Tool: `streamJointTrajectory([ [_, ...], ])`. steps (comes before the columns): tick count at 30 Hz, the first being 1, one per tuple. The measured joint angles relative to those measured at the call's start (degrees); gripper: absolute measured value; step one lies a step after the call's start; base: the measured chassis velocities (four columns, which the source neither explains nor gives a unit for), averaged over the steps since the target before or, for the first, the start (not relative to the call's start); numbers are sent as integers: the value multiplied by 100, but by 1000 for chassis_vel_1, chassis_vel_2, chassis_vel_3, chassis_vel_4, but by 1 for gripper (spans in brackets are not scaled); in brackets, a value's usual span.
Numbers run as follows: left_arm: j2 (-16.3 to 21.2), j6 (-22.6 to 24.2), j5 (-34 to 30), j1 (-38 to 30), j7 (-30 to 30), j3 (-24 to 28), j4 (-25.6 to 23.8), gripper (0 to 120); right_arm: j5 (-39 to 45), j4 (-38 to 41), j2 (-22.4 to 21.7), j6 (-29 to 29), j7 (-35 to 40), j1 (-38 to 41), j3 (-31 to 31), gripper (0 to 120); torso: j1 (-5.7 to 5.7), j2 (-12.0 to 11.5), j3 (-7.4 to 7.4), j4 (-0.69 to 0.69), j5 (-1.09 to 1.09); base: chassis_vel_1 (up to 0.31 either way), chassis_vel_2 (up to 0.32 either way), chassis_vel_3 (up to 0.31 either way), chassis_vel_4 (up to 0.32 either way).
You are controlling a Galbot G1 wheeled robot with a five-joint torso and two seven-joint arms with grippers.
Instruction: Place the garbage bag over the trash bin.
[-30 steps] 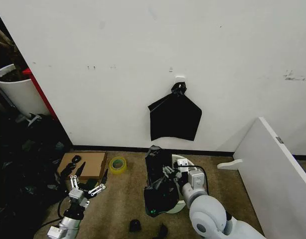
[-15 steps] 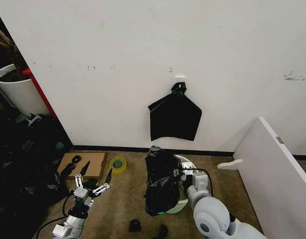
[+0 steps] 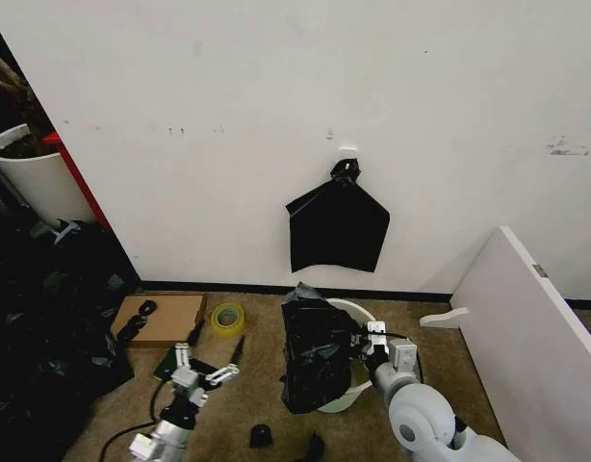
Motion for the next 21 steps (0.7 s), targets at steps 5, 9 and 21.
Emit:
streamJointTrajectory([
  [5, 50, 300, -153, -123, 1, 363, 81, 100, 74, 7, -3, 24, -31, -97, 133, 0, 0, 0, 0, 0, 0, 0, 0, 0, 0],
  [9, 56, 591, -232, -288, -52, 535, 145, 100, -35, -22, -48, -82, -32, -101, 227, 0, 0, 0, 0, 0, -1, 0, 0, 0, 0],
  [21, 275, 2025, -658, -799, -906, 781, -86, 100, -831, -196, -317, 67, -200, -187, 236, 0, 1, 0, 0, 0, -1, 0, 0, 0, 0],
])
